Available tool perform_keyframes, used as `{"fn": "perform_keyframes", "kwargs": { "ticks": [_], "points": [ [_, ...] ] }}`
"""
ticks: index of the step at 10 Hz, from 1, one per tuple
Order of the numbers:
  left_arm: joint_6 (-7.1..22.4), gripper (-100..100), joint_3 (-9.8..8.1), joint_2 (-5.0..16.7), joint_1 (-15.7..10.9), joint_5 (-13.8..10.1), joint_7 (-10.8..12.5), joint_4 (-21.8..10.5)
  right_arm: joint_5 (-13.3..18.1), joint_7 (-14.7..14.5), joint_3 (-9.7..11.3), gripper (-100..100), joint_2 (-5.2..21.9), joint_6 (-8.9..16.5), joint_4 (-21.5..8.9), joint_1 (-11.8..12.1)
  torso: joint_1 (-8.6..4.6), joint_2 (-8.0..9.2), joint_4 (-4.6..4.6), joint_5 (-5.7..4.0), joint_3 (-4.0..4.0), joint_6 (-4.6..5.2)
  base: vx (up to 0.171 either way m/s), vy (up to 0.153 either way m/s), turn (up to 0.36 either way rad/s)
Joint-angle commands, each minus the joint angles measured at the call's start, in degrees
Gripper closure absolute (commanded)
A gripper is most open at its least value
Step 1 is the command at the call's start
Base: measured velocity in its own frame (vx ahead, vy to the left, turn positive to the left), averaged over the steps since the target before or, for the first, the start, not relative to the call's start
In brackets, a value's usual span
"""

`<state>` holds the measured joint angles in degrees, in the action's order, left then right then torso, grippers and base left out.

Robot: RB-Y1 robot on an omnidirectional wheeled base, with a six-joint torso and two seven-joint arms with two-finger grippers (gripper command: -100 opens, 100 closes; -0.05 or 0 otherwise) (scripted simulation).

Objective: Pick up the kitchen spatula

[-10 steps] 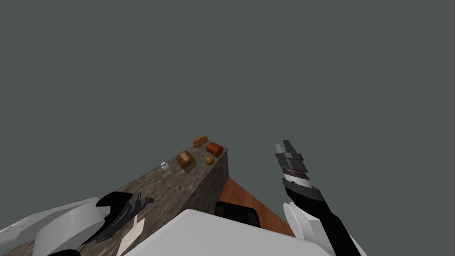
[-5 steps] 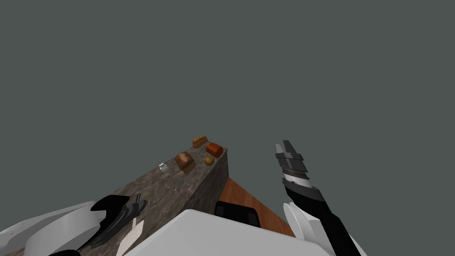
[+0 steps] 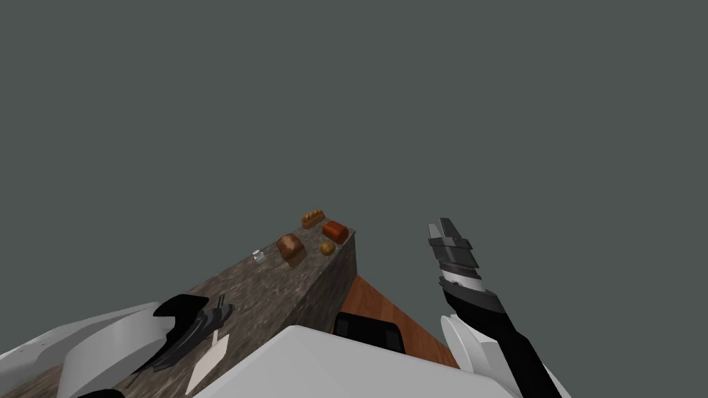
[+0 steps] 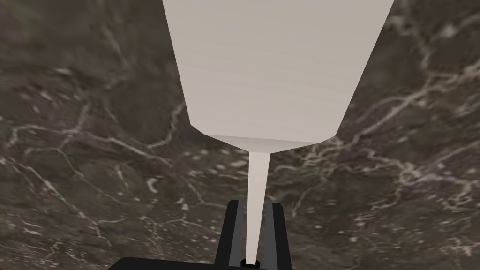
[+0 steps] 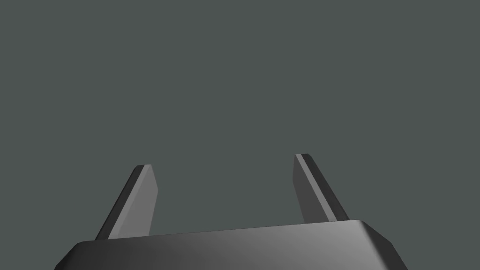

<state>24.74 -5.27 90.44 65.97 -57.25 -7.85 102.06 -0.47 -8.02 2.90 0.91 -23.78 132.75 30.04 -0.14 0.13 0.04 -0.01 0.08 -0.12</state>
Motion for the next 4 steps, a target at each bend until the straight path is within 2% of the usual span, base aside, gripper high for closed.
{"fn": "perform_keyframes", "kwargs": {
  "ticks": [1,2,3,4],
  "points": [
    [0.4,100,-0.84,1.7,0.2,-1.3,0.1,0.4,0.0,0.0,0.0,0,0.0,0.0,0.0,0.0,0.00,0.00,0.00,0.00,0.00,0.00,-0.048,-0.015,0.049],
    [0.9,100,-1.83,3.1,0.6,-2.2,0.3,1.0,0.0,0.0,0.0,0,0.0,0.0,0.0,0.0,0.00,0.02,0.01,0.00,0.01,0.02,-0.043,-0.010,0.064],
    [0.5,100,-0.96,2.4,0.2,-2.0,0.1,0.4,0.0,0.0,0.0,0,0.0,0.0,0.0,0.0,0.01,0.00,0.01,-0.01,0.00,0.03,-0.017,-0.004,0.009],
    [0.5,0,-1.03,2.6,0.1,-2.1,0.0,0.4,0.0,0.0,0.0,0,0.0,0.0,0.0,0.0,0.04,-0.06,-0.01,0.02,-0.03,0.02,0.000,0.000,0.000]
  ]
}}
